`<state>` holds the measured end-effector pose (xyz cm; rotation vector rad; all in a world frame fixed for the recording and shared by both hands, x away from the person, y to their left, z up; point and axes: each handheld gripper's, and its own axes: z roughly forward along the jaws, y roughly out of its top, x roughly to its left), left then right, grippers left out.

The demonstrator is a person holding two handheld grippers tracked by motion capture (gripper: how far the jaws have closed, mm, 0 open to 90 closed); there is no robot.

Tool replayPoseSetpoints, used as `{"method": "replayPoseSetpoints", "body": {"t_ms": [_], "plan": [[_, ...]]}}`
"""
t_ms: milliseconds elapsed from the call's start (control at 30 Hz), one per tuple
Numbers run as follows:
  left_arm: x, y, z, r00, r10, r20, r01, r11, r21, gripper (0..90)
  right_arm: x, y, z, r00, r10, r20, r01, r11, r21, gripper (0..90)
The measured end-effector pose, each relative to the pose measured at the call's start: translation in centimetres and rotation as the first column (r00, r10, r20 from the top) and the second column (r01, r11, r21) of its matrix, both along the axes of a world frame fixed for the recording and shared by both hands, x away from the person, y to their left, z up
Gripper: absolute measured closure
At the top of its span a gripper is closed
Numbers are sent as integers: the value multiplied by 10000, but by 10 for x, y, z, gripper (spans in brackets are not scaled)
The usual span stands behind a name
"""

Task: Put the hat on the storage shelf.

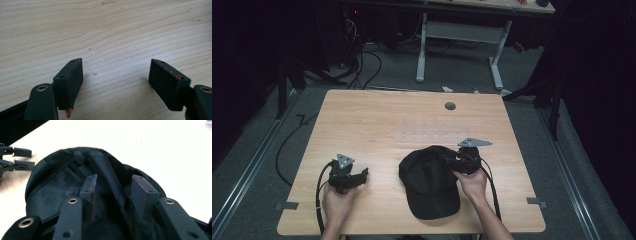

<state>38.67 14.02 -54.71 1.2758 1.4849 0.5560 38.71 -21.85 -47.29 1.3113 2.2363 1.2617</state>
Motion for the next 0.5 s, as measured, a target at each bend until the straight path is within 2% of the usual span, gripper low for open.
{"method": "replayPoseSetpoints", "body": {"t_ms": [233, 400, 500], "plan": [[0, 0, 0, 10000, -12, -6, 12, 10000, 6, 278, 6, 6, -4, 9998, 69, -177, -72, 9998, -182, 594], [0, 0, 0, 10000, 0, 1, 0, 10000, 4, 278, 7, 6, -5, 9997, 137, -214, -142, 9997, -201, 656], [0, 0, 0, 10000, -16, -9, 16, 10000, 65, 276, 8, 5, -6, 9995, 249, -210, -252, 9996, -136, 727]]}}
